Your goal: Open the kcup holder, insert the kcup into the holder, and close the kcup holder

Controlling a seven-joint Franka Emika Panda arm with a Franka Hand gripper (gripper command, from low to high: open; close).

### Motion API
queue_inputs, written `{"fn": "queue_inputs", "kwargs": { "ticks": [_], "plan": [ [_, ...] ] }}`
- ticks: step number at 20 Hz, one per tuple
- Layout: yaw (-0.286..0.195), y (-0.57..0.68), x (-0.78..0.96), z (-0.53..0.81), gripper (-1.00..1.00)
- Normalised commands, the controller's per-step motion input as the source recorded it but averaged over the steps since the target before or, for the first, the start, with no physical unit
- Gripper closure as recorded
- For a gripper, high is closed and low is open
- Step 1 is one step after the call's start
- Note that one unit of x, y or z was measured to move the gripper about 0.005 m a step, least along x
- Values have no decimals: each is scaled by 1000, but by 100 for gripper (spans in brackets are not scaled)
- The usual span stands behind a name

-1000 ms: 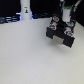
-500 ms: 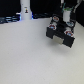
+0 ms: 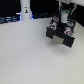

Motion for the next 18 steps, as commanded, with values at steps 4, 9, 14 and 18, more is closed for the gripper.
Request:
{"fn": "queue_inputs", "kwargs": {
  "ticks": [4,9,14,18],
  "plan": [
    [-9,-67,112,-112,100],
    [-12,-32,89,-137,100],
    [-7,-41,33,-203,100],
    [-1,-81,-49,-205,100]
  ]
}}
